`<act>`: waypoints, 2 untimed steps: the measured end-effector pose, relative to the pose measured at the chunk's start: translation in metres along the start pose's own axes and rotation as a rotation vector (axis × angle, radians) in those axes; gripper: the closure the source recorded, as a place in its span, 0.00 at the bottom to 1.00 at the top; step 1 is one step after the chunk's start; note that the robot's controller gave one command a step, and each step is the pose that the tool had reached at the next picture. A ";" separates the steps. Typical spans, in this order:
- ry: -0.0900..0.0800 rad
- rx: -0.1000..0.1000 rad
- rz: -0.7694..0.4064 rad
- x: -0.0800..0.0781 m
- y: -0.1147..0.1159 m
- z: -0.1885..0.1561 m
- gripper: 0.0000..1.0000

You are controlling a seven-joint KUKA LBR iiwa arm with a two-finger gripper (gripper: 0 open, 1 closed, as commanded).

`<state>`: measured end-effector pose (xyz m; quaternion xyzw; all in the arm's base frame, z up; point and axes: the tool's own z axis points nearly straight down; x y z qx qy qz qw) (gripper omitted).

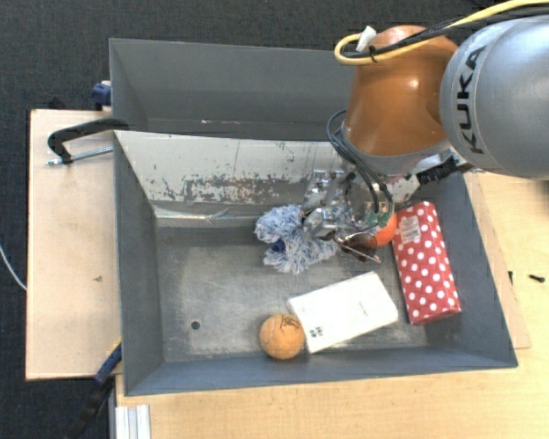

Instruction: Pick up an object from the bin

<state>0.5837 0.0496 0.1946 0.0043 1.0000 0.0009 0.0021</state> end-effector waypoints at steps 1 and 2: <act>0.000 0.000 0.000 0.000 0.000 0.000 1.00; 0.010 0.000 -0.049 0.032 -0.035 -0.044 1.00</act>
Offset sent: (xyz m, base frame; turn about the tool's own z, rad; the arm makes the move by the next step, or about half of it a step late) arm -0.0718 -0.0855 0.1117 -0.1000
